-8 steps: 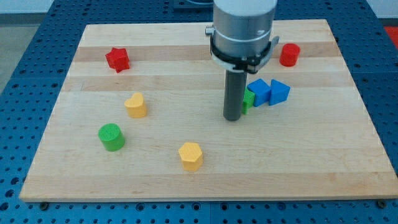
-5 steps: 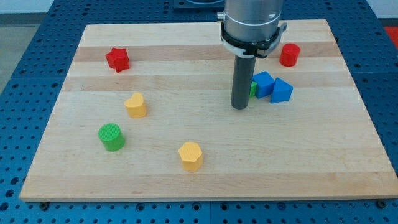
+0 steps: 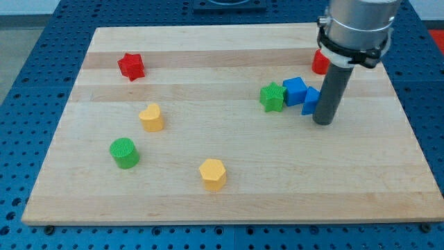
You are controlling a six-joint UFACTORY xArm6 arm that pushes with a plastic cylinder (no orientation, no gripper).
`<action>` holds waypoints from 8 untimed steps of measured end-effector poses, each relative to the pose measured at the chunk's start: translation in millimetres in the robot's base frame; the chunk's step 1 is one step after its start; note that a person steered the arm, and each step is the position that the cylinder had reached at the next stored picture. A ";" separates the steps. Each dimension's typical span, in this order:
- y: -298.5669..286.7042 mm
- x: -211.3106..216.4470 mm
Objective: Move the blue triangle to the left of the red circle
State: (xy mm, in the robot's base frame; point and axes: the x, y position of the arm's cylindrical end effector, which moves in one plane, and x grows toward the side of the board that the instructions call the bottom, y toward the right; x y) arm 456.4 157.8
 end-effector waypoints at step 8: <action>-41.4 -100.6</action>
State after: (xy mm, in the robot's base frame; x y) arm 355.8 116.4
